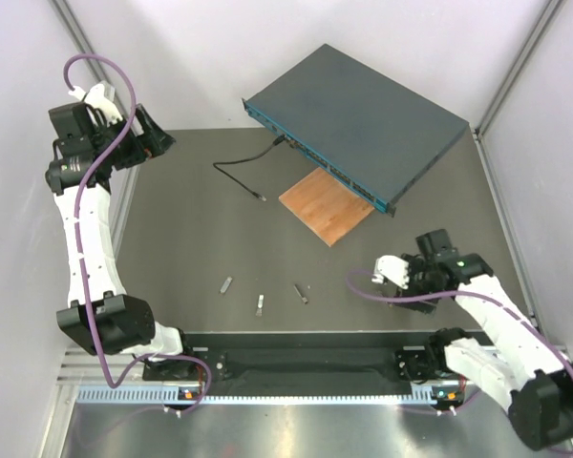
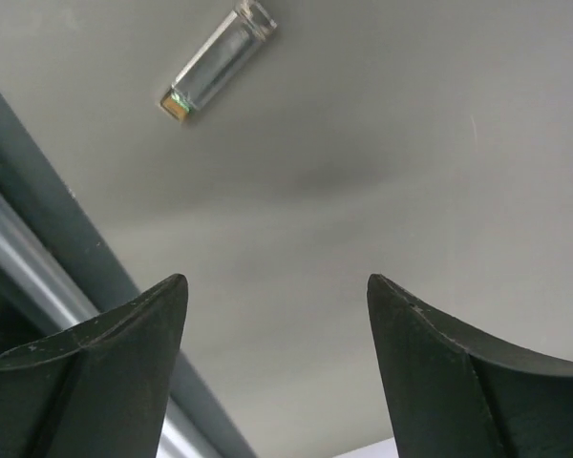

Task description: Insert the plug into the switch port

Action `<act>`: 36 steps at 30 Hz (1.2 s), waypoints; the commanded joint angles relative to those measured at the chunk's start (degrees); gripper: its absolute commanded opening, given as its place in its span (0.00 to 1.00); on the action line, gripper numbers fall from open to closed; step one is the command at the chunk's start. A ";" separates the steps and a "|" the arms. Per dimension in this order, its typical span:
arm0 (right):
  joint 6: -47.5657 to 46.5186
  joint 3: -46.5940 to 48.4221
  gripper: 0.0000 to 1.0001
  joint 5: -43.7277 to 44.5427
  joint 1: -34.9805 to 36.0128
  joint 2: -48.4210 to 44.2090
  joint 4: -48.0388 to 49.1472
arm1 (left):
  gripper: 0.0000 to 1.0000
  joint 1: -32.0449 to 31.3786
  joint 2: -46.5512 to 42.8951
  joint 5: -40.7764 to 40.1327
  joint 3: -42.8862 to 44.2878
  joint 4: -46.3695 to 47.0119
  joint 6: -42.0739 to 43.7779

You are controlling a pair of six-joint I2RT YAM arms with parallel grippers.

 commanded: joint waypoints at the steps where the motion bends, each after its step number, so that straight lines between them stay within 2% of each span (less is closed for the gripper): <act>1: 4.68 0.13 0.73 4.78 7.05 4.03 9.15 | 0.99 0.01 -1.75 1.00 -0.19 4.13 -1.31; 5: 9.70 2.24 0.67 4.87 12.16 10.97 10.82 | 0.99 0.01 -1.84 0.65 -0.19 4.05 -1.05; 13: 14.71 3.03 0.69 3.37 21.38 15.38 10.30 | 0.99 0.01 -2.10 -0.50 -0.72 4.13 0.00; 27: 18.50 5.84 0.64 2.23 25.97 25.67 11.53 | 0.99 0.01 -2.28 -1.02 -3.01 6.07 -0.61; 31: 19.29 6.46 0.60 1.88 26.14 28.57 12.23 | 0.99 0.01 -2.28 -1.20 -2.92 6.33 -0.52; 36: 20.78 7.07 0.50 1.97 27.37 29.98 14.43 | 0.99 -0.08 -2.19 -1.46 -3.27 6.68 -0.43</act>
